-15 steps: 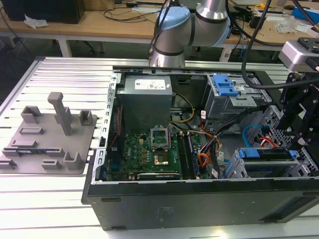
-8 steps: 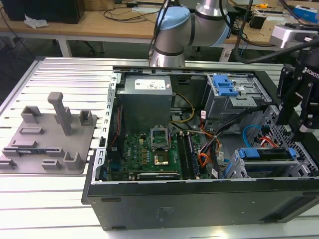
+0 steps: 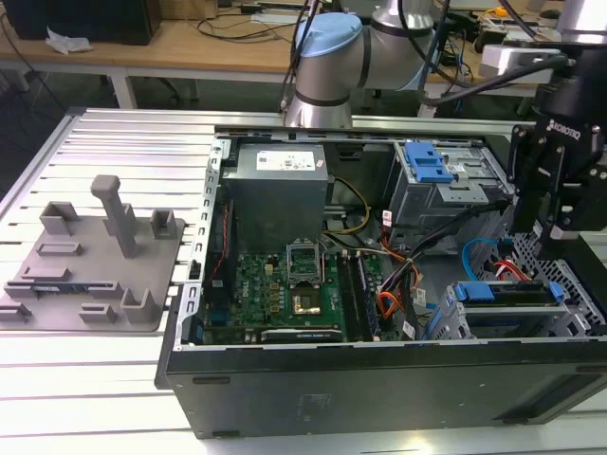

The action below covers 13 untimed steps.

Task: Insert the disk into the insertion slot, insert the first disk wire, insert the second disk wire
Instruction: 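Insert the second disk wire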

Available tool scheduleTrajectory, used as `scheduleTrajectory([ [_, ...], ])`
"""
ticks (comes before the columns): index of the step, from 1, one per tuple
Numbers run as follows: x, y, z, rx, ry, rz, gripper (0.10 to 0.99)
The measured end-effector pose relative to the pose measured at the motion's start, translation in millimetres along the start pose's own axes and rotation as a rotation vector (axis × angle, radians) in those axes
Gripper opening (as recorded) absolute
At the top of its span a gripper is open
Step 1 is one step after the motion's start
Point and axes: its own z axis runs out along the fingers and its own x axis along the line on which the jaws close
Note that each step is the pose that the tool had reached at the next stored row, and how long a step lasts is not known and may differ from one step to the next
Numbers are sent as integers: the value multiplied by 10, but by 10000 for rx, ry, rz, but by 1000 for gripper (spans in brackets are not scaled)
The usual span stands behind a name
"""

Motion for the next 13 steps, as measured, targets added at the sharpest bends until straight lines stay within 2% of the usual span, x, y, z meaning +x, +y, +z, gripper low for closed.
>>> scheduleTrajectory([
  [1, -10, 21, -5, 9, 171, -2, 541],
  [3, -59, 72, -16, 34, 618, -13, 541],
  [4, -83, 89, -19, 39, 719, -15, 541],
  [5, -105, 100, -21, 42, 785, -15, 541],
  [6, -149, 112, -26, 48, 887, -16, 541],
  [7, -177, 114, -29, 50, 913, -18, 529],
  [8, -197, 119, -30, 53, 920, -16, 463],
  [9, -214, 123, -29, 55, 934, -16, 463],
  [10, -224, 128, -22, 56, 957, -15, 388],
  [13, -261, 154, 25, 74, 1135, -43, 388],
])
